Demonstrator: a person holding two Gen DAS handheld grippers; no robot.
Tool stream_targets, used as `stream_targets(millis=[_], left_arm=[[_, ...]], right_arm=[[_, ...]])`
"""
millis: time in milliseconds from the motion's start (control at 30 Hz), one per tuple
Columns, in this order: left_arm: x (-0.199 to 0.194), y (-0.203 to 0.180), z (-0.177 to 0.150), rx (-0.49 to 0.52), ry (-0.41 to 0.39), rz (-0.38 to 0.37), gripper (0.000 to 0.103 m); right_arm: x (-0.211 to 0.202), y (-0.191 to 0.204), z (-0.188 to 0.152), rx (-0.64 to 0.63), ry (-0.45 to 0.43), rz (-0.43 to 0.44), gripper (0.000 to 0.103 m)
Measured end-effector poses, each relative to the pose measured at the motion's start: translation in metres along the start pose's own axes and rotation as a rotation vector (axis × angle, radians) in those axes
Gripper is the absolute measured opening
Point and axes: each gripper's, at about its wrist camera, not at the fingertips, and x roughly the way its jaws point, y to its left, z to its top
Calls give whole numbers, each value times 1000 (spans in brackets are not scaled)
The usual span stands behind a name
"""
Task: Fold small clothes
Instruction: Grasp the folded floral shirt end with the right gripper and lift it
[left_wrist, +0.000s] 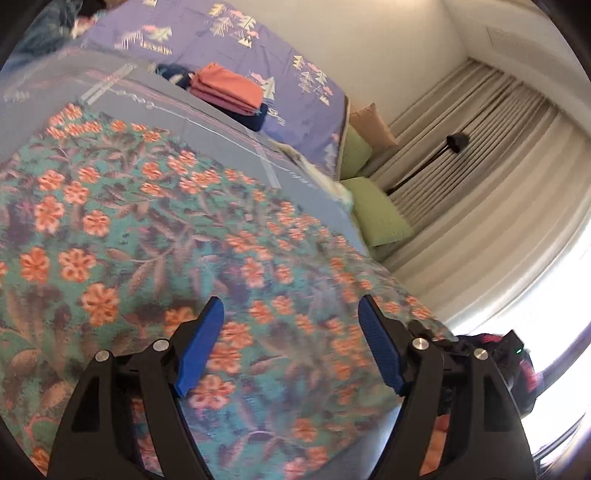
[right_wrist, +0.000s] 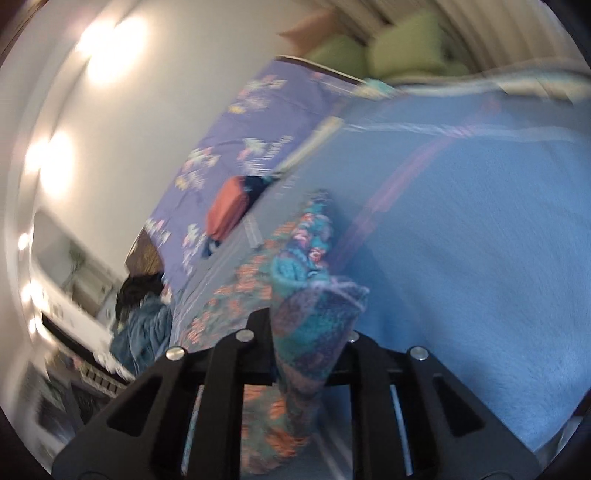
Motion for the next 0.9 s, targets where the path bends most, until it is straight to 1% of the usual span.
stream_targets(millis=[67,133,167,267,367,467,600,667,733,833,900], left_arm=[[-2,2,7,-58,1,-73,75],[-5,0,14,-94,-10,-140,75],[-6,-1,17,-102,-9,-158,75],[-2,-9,28,-108,12,-192,75],[5,-12,35,-102,48,-195,75],[9,-6,37,-118,57,-189,75],[21,16,39,-211,87,-191,75],[29,26,40,-264,107,-196,75],[33,31,45,-295,104,-213,75],[42,28,56,-313,110,-217,75],[48,26,63,-313,115,-194,75]], right_arm=[[-1,22,-3,-102,-6,29,14],[1,45,-11,-207,3,54,14],[1,52,-14,-240,12,63,14],[10,79,-31,-383,69,101,14],[20,97,-51,-497,143,128,14],[26,103,-68,-541,197,149,14],[29,105,-83,-592,232,139,14],[30,106,-87,-622,233,133,14],[28,107,-89,-644,228,129,14],[29,107,-88,-644,225,133,14],[29,106,-86,-640,220,137,14]])
